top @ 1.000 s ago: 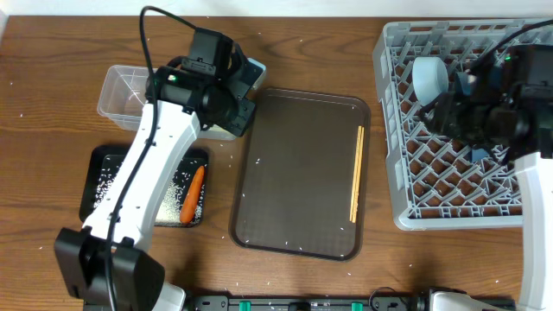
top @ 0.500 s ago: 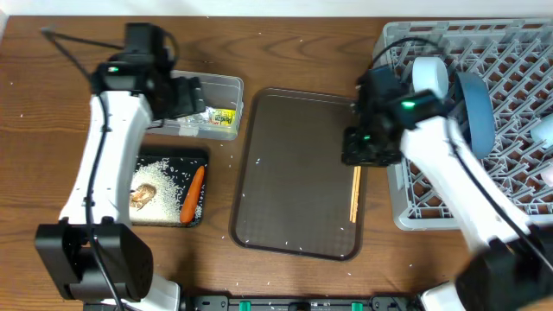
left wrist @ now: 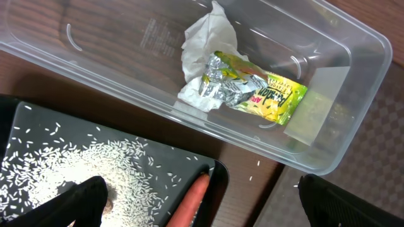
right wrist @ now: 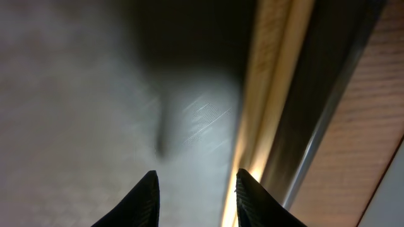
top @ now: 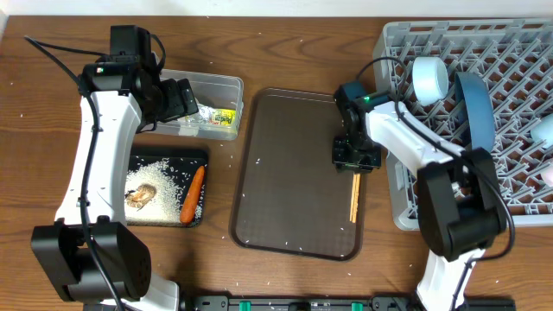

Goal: Sort waste into correct bins and load items into the dishwasher rack
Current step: 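Grasp the wooden chopsticks on the brown tray with the right gripper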

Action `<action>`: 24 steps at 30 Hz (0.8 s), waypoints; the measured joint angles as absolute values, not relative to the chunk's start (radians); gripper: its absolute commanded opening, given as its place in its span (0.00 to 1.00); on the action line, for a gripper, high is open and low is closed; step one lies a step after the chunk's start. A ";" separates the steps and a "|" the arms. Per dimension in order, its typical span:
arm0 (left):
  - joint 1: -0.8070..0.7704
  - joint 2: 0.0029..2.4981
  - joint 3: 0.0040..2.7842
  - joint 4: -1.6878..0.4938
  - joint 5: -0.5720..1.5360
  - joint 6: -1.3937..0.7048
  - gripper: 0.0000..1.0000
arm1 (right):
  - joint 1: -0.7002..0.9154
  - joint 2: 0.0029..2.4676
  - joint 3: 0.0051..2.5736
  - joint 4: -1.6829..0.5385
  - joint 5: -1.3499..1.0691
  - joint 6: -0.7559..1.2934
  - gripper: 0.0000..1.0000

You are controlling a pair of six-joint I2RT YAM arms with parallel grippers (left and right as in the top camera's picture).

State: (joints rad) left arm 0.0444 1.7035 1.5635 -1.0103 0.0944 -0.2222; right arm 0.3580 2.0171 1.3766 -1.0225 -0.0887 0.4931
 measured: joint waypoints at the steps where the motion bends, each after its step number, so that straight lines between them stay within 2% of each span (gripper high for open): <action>1: 0.044 1.703 1.563 -1.010 0.095 -0.222 0.98 | 0.350 2.028 1.376 -1.021 -0.090 0.494 0.33; 5: 0.044 1.703 1.563 -1.010 0.098 -0.228 0.98 | 0.337 2.045 1.376 -1.014 -0.085 0.493 0.32; 6: 0.044 1.703 1.563 -1.010 0.098 -0.229 0.98 | 0.337 2.045 1.376 -1.014 -0.085 0.492 0.29; 9: 0.044 1.703 1.563 -1.011 0.098 -0.229 0.98 | 0.337 2.045 1.376 -1.008 -0.080 0.479 0.18; 12: 0.044 1.703 1.563 -1.010 0.098 -0.229 0.98 | 0.337 2.045 1.377 -0.977 -0.074 0.460 0.01; 18: 0.044 1.703 1.563 -1.010 0.098 -0.229 0.98 | 0.337 2.045 1.380 -0.914 -0.074 0.459 0.01; 24: 0.044 1.703 1.563 -1.010 0.098 -0.230 0.98 | 0.337 2.043 1.397 -0.964 -0.078 0.444 0.01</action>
State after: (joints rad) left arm 0.0444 1.7035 1.5635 -1.0103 0.0978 -0.2298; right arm 0.3370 2.0426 1.3968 -0.9642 -0.0780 0.4438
